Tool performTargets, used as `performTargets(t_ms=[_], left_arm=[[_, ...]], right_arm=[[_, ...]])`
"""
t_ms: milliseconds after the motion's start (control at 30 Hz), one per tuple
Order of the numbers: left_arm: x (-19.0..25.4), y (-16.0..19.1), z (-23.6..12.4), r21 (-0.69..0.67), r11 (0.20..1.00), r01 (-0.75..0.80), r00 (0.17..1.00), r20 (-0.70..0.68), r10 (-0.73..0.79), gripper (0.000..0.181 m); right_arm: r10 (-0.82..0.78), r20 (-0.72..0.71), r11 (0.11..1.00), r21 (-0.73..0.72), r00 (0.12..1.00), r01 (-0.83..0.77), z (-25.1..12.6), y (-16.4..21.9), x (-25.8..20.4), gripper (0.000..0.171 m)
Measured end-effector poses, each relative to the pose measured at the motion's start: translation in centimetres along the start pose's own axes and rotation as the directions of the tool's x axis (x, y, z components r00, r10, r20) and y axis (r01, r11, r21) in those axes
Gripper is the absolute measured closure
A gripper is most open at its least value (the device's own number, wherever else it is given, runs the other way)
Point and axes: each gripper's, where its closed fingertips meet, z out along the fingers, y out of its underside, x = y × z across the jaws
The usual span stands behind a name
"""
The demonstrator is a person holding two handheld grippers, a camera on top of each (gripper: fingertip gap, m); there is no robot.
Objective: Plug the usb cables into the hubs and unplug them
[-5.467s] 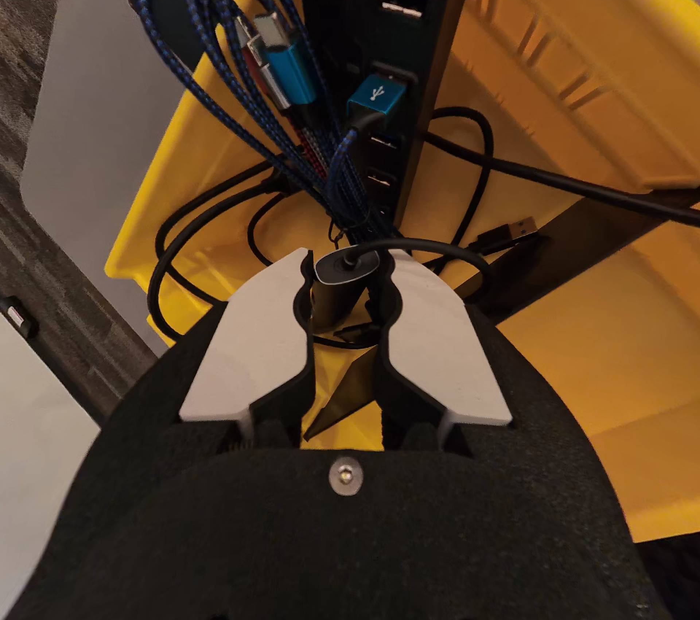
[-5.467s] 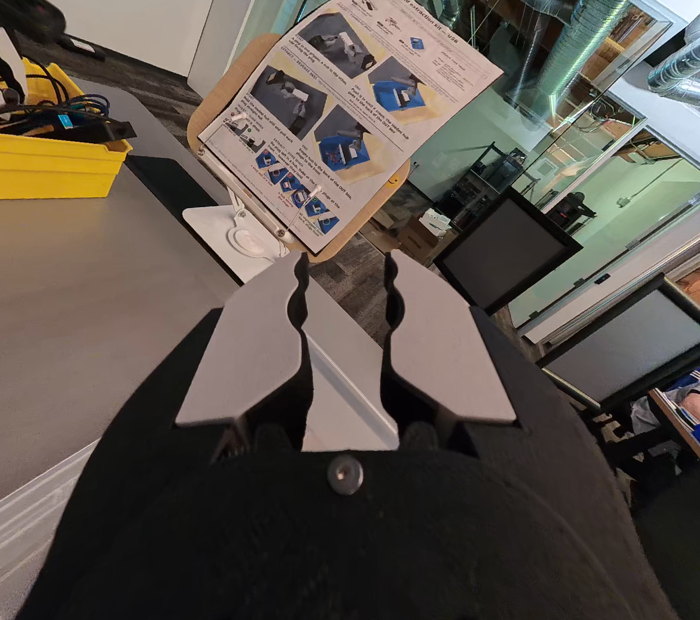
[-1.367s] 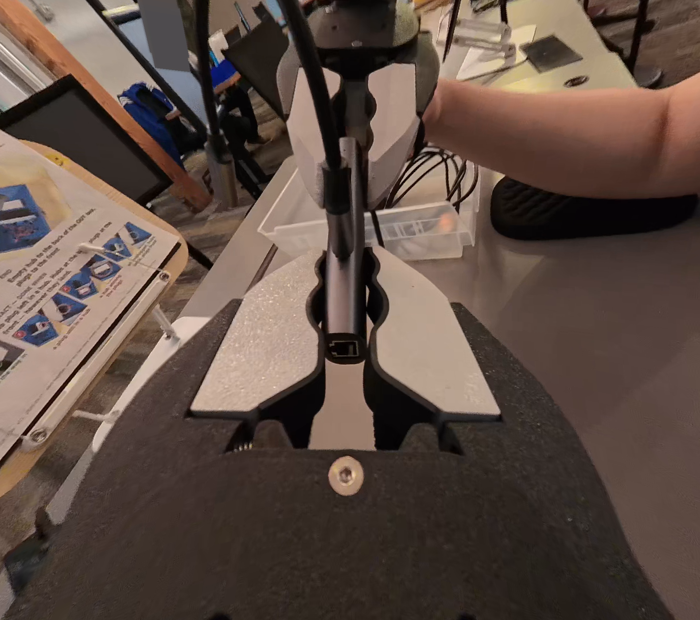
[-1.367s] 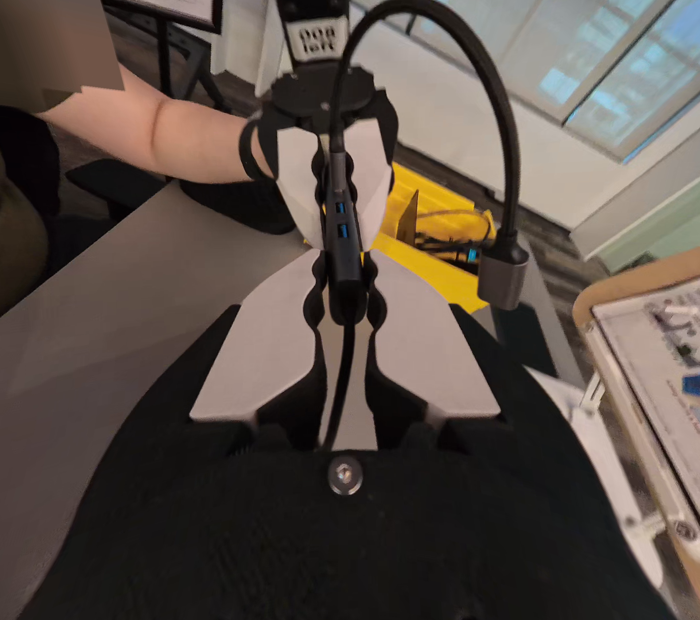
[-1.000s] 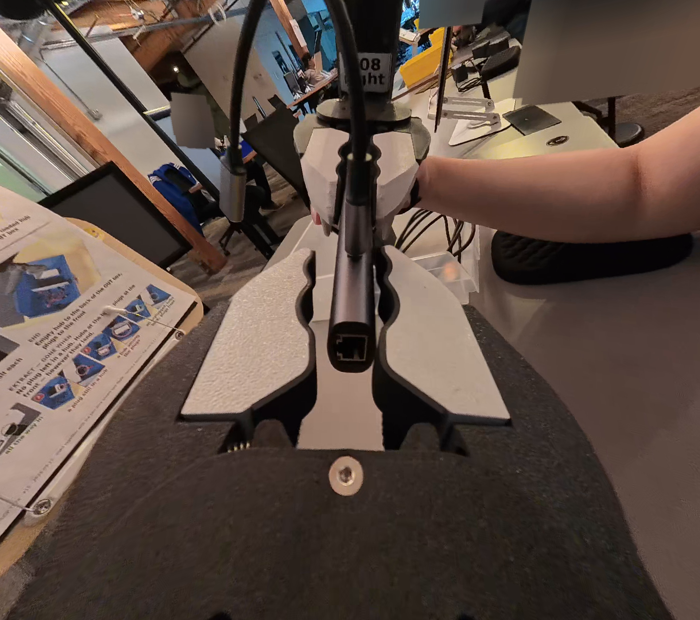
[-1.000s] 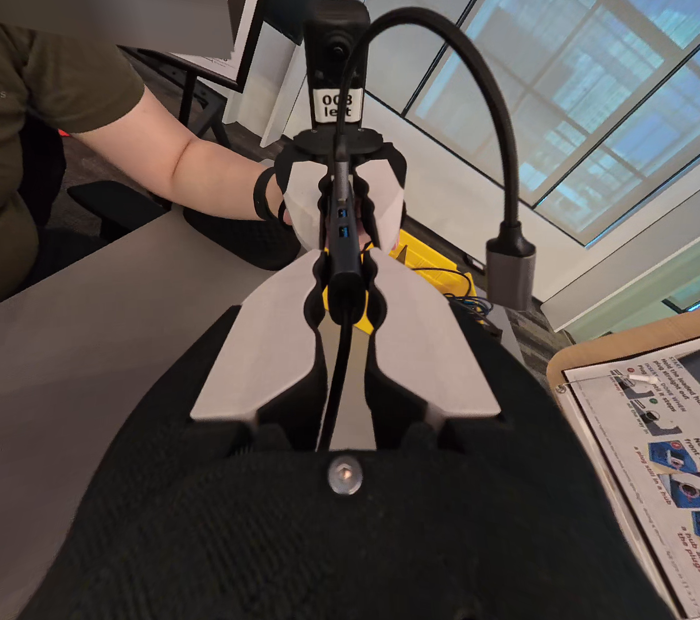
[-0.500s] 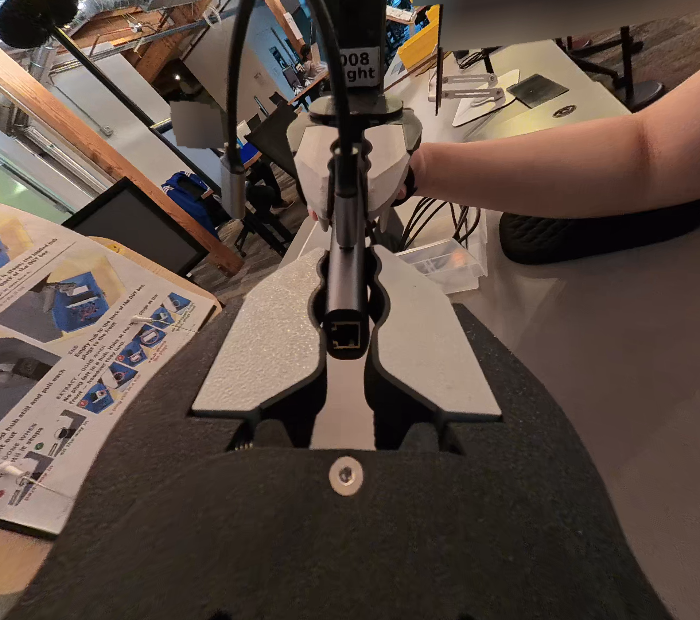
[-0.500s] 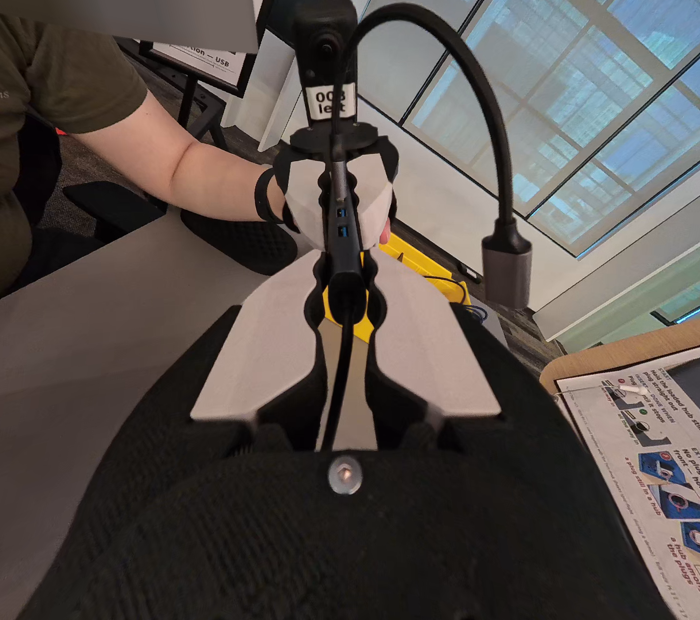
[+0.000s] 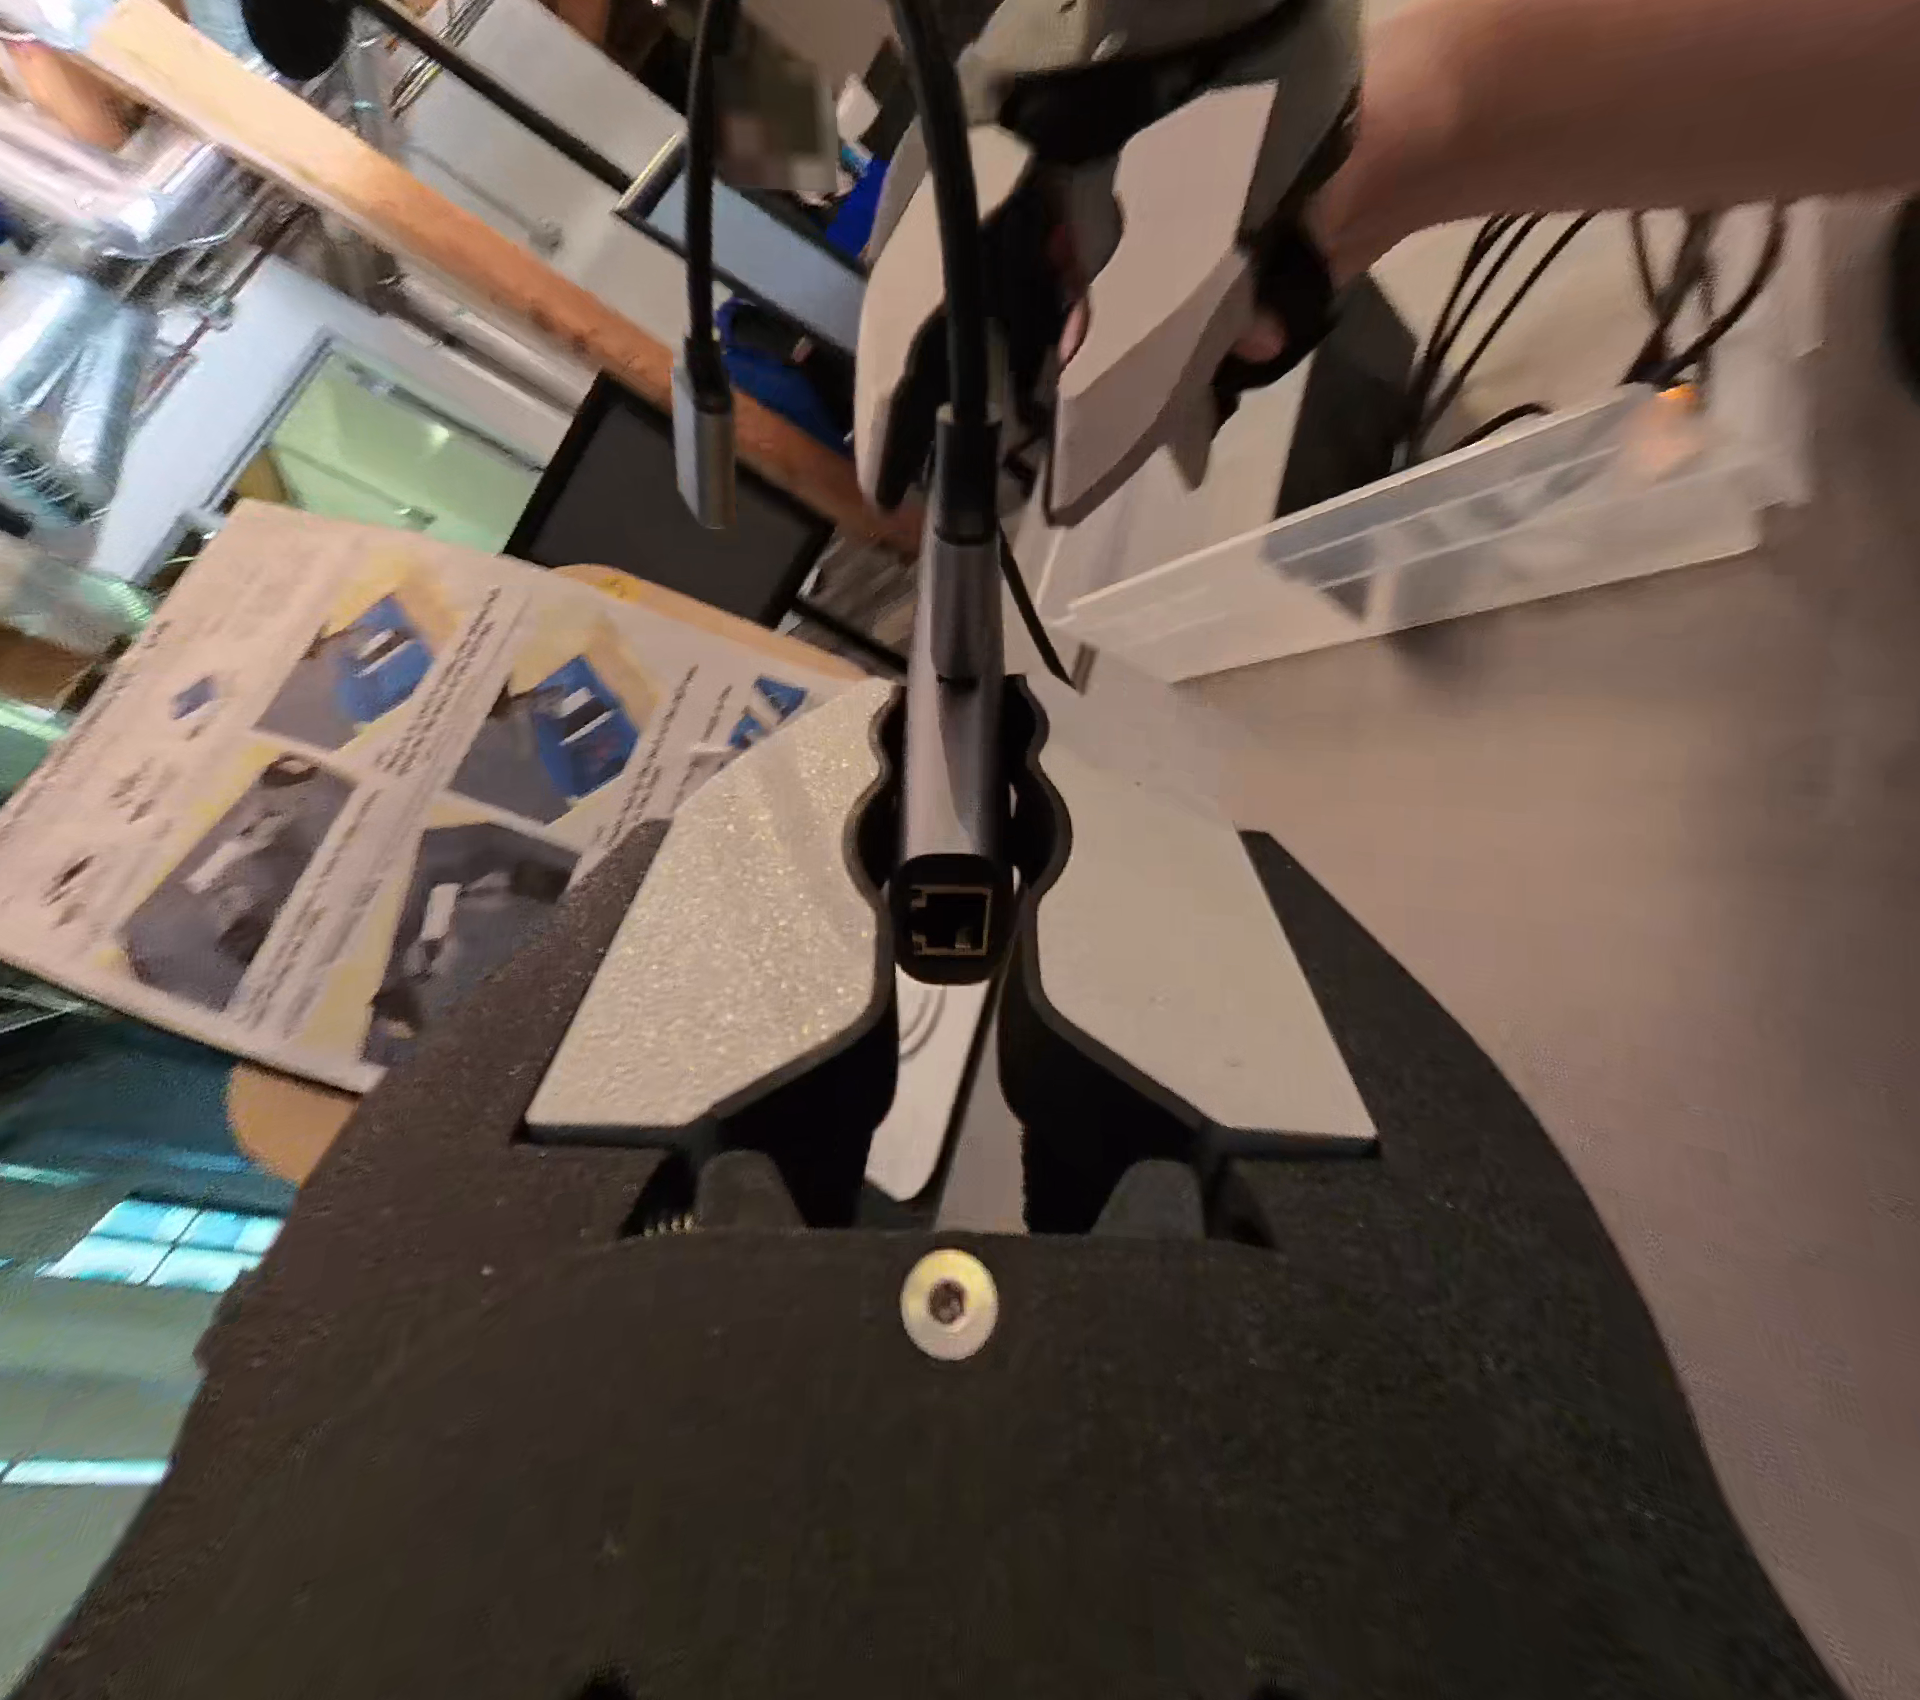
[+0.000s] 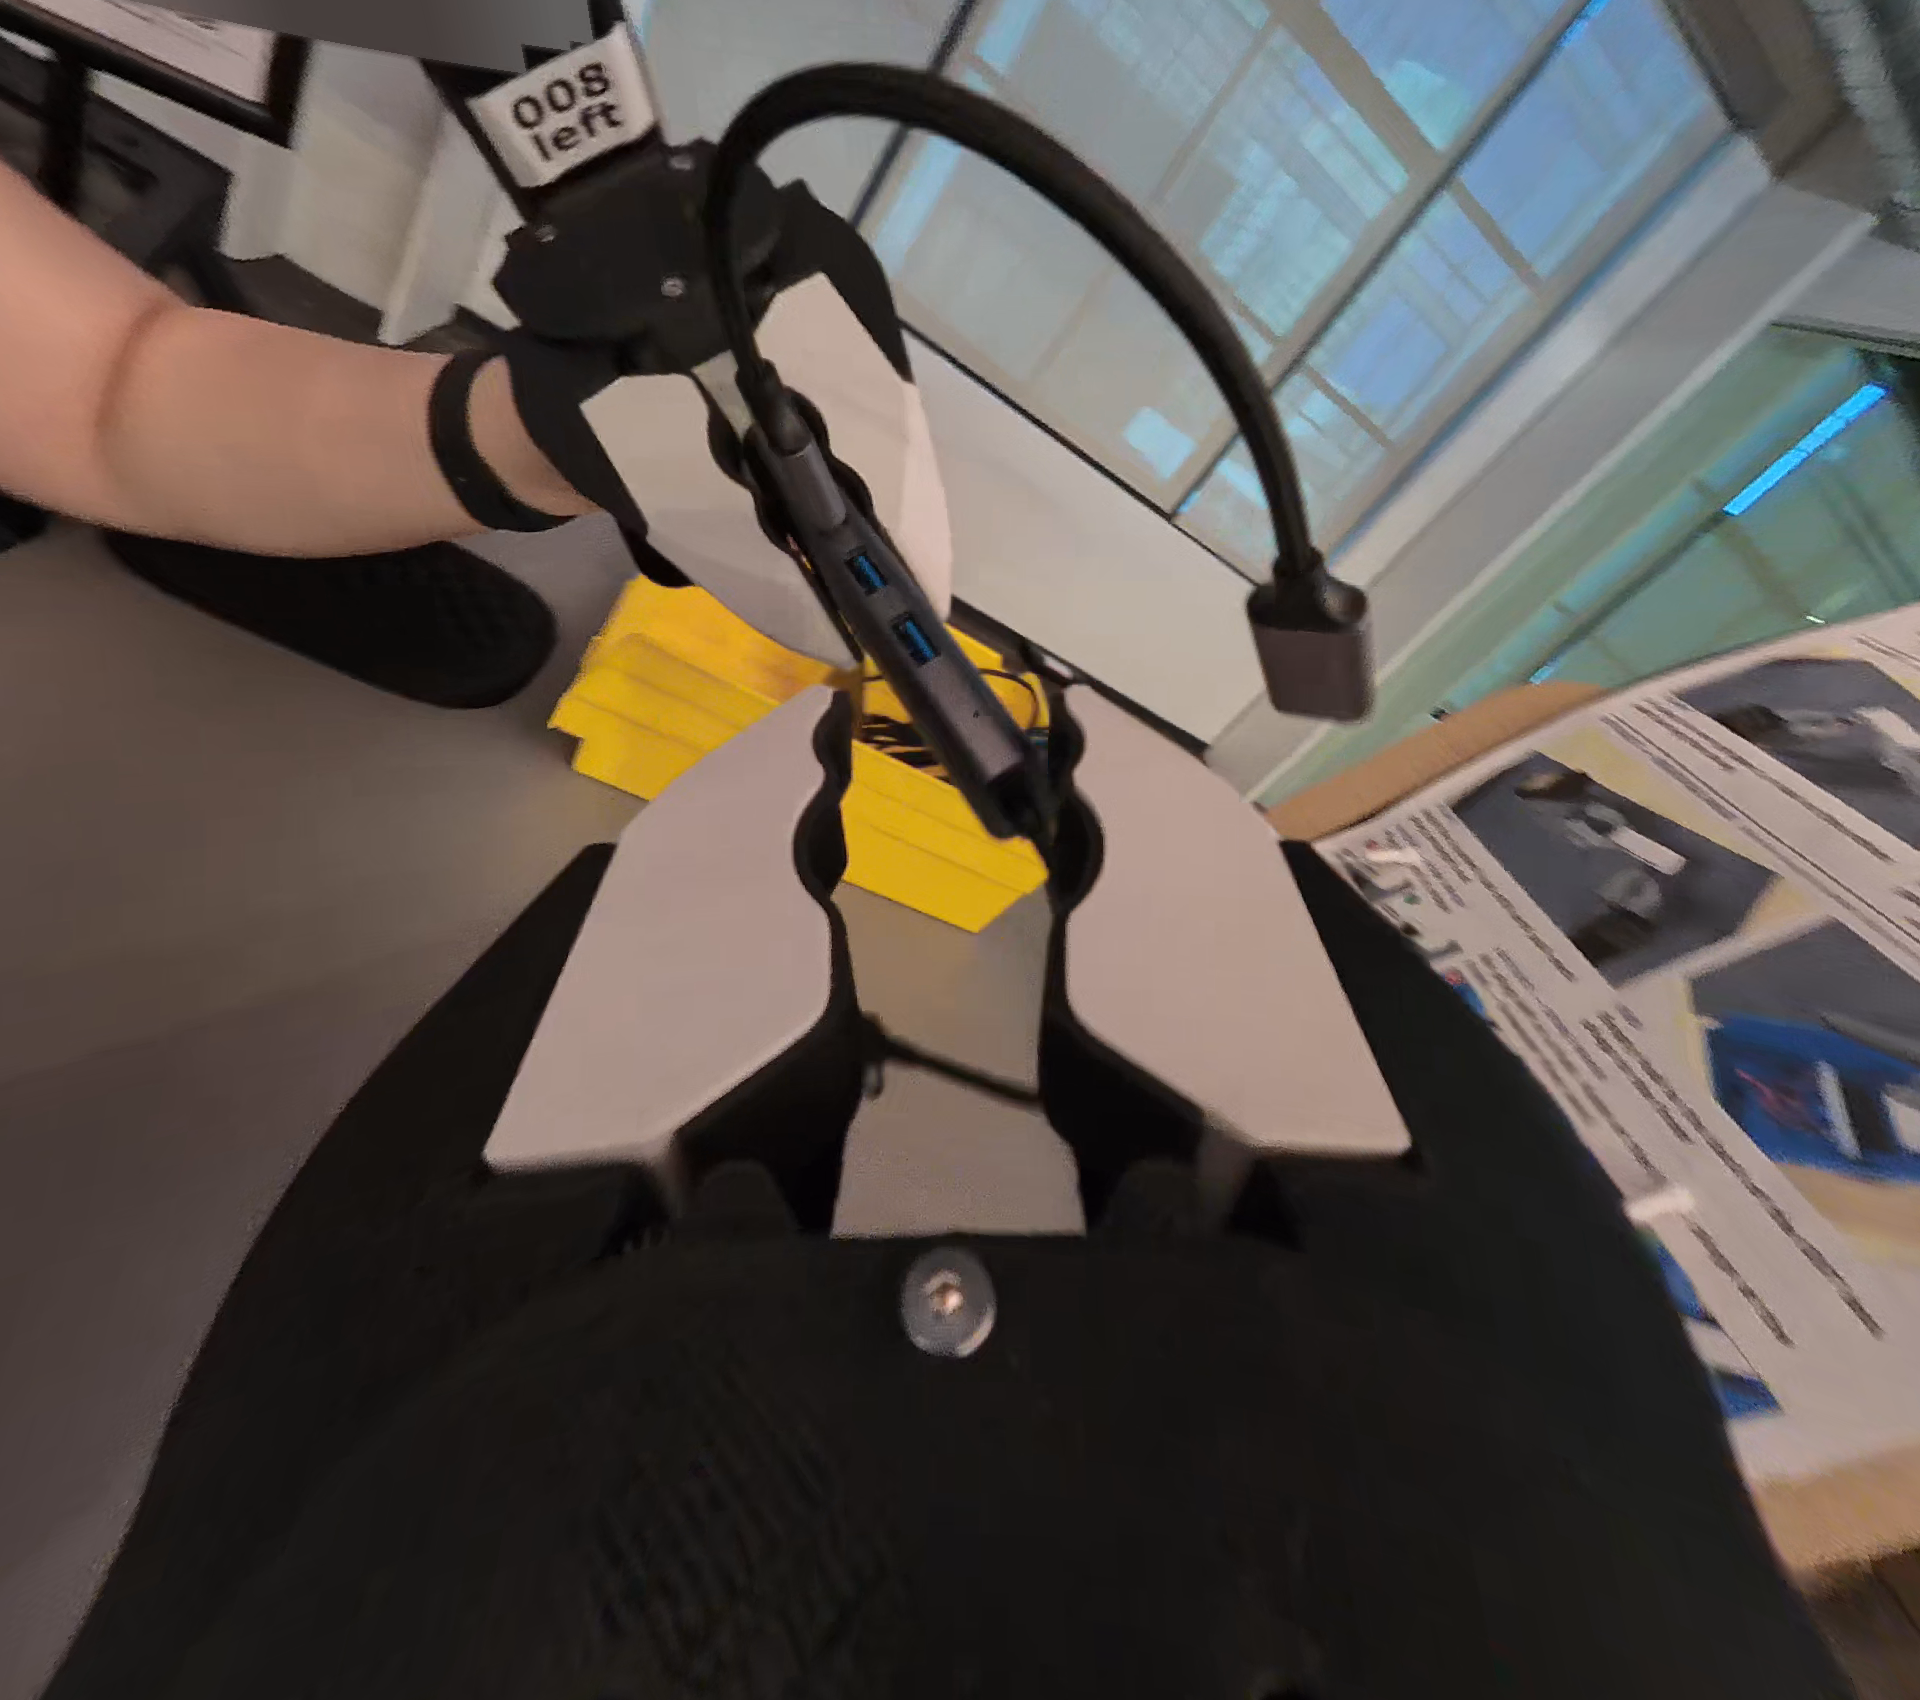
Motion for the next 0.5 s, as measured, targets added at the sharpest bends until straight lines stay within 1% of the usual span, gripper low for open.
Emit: performTargets(t_ms=[67, 100, 167, 233, 300, 333, 400, 467, 500], left_arm=[[-1.6, 0.9, -0.1, -0.017, 1.0, -0.01, 0.998, 0.061, 0.011, 0.165], [-2.6, 1.5, -0.4, -0.04, 0.999, -0.028, 0.993, 0.111, 0.032, 0.165], [-4.3, 3.2, -1.0, -0.131, 0.987, -0.092, 0.97, 0.214, 0.118, 0.165], [-5.4, 4.7, -1.6, -0.232, 0.96, -0.157, 0.934, 0.282, 0.221, 0.165], [-6.1, 5.7, -2.1, -0.298, 0.936, -0.187, 0.905, 0.318, 0.282, 0.165], [-6.2, 6.0, -2.2, -0.313, 0.931, -0.189, 0.9, 0.324, 0.292, 0.165], [-6.4, 6.6, -2.5, -0.343, 0.918, -0.198, 0.889, 0.332, 0.315, 0.165], [-6.5, 7.2, -2.5, -0.371, 0.905, -0.207, 0.882, 0.33, 0.337, 0.165], [-6.5, 7.4, -2.5, -0.377, 0.903, -0.206, 0.88, 0.333, 0.34, 0.165]], right_arm=[[0.017, -0.084, 0.999, -0.039, 0.996, -0.02, -0.5, 0.3, 1.5, 0.134], [0.039, -0.128, 0.995, -0.081, 0.991, -0.05, -0.7, 0.6, 2.2, 0.134], [0.101, -0.191, 0.98, -0.148, 0.976, -0.13, -0.8, 0.6, 3.1, 0.133], [0.14, -0.246, 0.981, -0.098, 0.959, -0.168, -0.1, -1.1, 3.4, 0.132], [0.151, -0.278, 0.985, -0.037, 0.949, -0.168, 1.2, -2.8, 2.9, 0.131], [0.142, -0.305, 0.986, -0.039, 0.942, -0.161, 1.9, -3.0, 2.7, 0.127], [0.122, -0.382, 0.983, -0.082, 0.916, -0.165, 3.2, -2.4, 2.5, 0.125], [0.107, -0.453, 0.969, -0.154, 0.885, -0.195, 4.3, -0.9, 2.3, 0.123], [0.106, -0.462, 0.961, -0.18, 0.88, -0.21, 4.9, -0.2, 2.0, 0.123]])
